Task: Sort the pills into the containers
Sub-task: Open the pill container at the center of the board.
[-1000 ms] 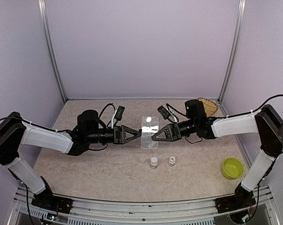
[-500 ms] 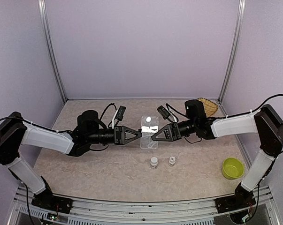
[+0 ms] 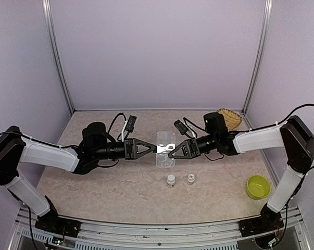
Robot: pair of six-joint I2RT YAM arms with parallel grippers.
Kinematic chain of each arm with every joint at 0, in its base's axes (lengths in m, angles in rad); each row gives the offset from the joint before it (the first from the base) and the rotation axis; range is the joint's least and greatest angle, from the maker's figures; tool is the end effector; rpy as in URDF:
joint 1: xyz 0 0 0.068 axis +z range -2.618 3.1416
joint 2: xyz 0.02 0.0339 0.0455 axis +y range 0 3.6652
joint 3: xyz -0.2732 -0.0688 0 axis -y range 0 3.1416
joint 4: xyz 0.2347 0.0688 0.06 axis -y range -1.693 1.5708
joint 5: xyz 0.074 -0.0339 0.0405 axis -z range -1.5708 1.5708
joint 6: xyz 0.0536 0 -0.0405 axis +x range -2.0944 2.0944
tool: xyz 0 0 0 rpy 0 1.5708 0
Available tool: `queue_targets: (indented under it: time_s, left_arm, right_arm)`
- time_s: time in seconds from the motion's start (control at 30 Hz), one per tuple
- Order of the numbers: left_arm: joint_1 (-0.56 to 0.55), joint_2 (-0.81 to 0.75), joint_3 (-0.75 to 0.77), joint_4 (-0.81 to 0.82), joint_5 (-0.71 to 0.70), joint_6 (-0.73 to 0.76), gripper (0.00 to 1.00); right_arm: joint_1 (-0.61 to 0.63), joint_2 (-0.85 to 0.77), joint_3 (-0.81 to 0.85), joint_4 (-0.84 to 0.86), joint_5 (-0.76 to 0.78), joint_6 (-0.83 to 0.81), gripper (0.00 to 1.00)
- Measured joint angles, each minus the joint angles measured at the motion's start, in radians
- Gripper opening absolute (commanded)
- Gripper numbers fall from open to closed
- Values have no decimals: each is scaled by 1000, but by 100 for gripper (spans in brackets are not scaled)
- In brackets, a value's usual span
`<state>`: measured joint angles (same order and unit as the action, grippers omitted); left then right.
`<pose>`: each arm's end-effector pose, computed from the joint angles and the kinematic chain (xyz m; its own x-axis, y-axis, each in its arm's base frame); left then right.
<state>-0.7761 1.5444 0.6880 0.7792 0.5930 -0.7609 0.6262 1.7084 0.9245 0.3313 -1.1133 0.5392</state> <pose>0.2145 -0.2525 0.2395 -0.7146 -0.0998 -0.6923 0.6707 0.1832 -0.7187 0.2586 0.2464 0.2182 -0.7726 -0.2790 -0.5703 -0.6012 0.0329 0.7984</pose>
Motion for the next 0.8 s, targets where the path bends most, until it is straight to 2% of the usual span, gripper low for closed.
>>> queue_targets:
  time_s: [0.3,0.53,0.8]
  left_arm:
    - [0,0,4,-18,-19,1,25]
    - [1,5,34,-103,-53,12,25]
    - [1,26,46,-144,-60,18,6]
  right_arm:
    - [0,4,7,-43,11,-19,20]
    - [0,5,26,-66,23,-34,20]
    - [0,12,39,-97,37,-53,20]
